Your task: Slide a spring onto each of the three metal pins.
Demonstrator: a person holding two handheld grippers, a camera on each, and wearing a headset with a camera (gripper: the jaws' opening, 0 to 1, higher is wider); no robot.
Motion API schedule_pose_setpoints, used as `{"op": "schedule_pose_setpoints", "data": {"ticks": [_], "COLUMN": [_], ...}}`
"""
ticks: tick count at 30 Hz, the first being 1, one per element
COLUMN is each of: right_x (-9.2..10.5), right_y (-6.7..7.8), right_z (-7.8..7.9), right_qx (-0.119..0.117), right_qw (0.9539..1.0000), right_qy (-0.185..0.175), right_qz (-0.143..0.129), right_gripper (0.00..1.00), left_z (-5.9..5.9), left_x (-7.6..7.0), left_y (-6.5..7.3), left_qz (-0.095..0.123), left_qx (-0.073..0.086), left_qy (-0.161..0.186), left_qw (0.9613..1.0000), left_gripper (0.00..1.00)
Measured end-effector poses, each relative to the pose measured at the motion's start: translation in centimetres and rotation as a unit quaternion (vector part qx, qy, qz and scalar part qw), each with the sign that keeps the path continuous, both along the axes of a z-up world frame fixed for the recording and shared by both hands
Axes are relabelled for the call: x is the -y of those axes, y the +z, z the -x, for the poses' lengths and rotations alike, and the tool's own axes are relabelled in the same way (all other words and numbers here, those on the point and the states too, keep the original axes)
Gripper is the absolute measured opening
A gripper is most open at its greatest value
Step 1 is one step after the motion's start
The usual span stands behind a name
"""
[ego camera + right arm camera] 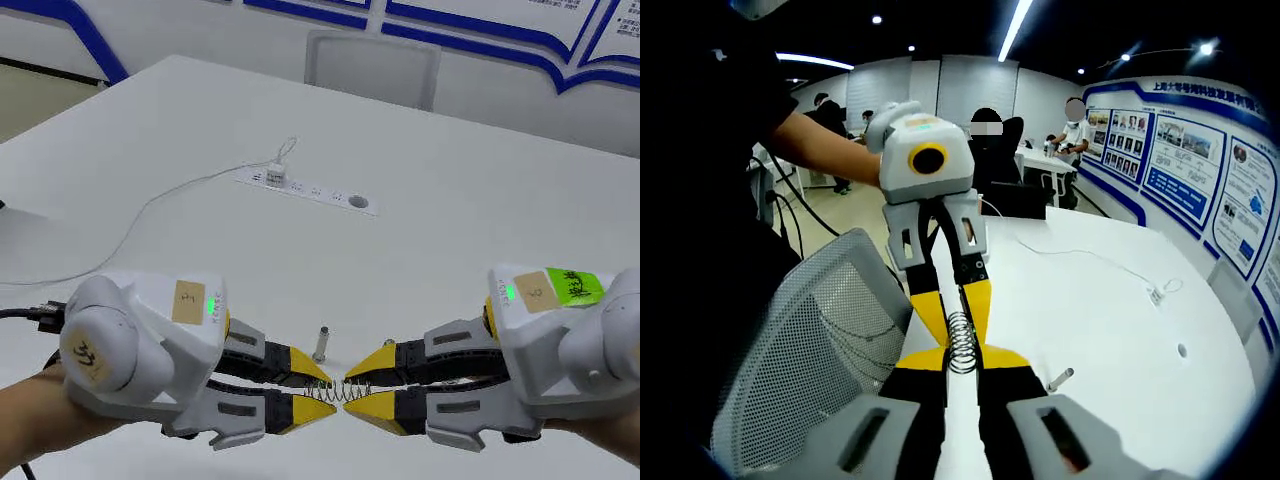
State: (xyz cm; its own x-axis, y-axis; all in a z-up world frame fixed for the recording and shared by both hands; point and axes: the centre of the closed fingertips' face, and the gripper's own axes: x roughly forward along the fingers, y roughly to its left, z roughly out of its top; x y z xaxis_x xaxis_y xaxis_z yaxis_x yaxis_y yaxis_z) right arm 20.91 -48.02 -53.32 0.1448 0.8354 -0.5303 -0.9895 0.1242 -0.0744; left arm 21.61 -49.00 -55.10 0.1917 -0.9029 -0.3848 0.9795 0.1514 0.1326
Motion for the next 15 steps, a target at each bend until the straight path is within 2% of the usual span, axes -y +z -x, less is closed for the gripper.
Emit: {"op": "schedule_pose_setpoints", "data": {"ticks": [2,6,8,13,15], "right_x": [-0.7,-1.0,-1.2,-1.5,-1.6], "right_y": [1.2,1.0,0.9,1.4,1.4], "right_z": [0.0,-0.2,-0.3,-0.4,-0.6], "right_qx": [-0.023,-0.018,-0.023,-0.029,-0.039], "right_qw": [0.9988,0.9991,0.9989,0.9982,0.9978], "right_qy": [-0.009,-0.007,-0.007,-0.012,-0.014], "right_qz": [-0.043,-0.037,-0.040,-0.051,-0.051], "right_gripper": [0.11,0.11,0.11,0.11,0.11], "left_z": [-0.1,-0.3,-0.2,-0.4,-0.3], "left_x": [0.0,0.3,0.3,0.3,0.3], "left_y": [-0.2,-0.6,-0.8,-0.6,-0.6], "left_qz": [-0.001,-0.007,-0.007,0.012,0.018], "left_qx": [0.001,-0.003,-0.011,-0.025,-0.033], "left_qy": [0.003,0.008,0.009,0.024,0.027], "left_qw": [1.0000,0.9999,0.9999,0.9993,0.9989], "left_gripper": [0.10,0.10,0.10,0.10,0.10]}}
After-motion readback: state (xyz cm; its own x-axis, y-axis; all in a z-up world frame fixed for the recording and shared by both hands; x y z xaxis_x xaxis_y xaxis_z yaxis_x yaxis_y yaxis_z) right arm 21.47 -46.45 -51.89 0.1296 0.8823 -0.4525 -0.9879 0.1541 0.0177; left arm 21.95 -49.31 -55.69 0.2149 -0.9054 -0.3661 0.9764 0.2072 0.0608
